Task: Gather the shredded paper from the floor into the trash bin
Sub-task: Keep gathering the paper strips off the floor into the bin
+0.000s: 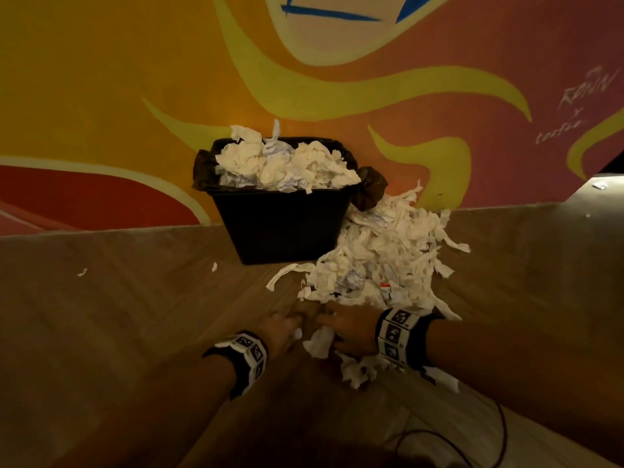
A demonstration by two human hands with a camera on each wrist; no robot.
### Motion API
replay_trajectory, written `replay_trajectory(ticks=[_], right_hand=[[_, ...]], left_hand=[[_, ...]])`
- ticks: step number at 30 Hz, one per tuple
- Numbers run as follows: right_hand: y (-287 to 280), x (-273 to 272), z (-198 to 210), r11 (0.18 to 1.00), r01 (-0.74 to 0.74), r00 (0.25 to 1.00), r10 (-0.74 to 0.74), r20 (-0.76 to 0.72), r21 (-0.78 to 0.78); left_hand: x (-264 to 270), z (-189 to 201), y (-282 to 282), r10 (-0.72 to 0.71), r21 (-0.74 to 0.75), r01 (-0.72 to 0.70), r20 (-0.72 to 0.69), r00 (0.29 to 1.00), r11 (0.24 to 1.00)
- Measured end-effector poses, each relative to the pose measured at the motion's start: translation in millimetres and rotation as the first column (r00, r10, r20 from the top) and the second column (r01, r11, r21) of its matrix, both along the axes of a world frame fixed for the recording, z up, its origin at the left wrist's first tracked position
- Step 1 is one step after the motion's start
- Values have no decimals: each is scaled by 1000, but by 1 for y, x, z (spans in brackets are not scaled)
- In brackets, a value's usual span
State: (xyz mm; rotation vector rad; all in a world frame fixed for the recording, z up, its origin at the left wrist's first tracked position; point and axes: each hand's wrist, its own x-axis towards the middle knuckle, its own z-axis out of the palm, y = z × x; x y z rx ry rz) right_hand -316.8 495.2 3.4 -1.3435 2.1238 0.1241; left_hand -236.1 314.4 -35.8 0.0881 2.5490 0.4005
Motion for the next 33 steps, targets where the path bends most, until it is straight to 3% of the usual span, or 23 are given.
replay_trajectory(ticks=[5,8,13,17,22,26,28,33], right_hand=[[-19,13,-18,986,95,990,-80,-115,134],[-25,14,-30,980,22,984,13,-179,196],[-27,11,-41,988,-43,977,72,-198,145],[-39,13,-30,989,97,993,-104,-58,-110],[-68,13,-2,848,300,951,-300,70,-436],[-92,-6,5,764,350,934,-329,140,-543],[-104,-16,2,775,369,926,-354,132,-513],[-127,-27,-4,918,278,946,-313,-85,-283]], left_hand=[[-3,-1,-17,170,83,-167,-28,985,982],[-6,4,-38,265,136,-256,-56,963,957],[-8,4,-70,399,224,-375,-74,914,900],[-9,3,-88,545,267,-511,-69,836,817],[-10,2,-126,771,242,-734,-137,622,635],[-15,-2,-153,860,259,-821,-111,498,509],[-21,-4,-166,870,231,-841,-70,488,490],[-39,-8,-176,855,213,-835,0,519,507]])
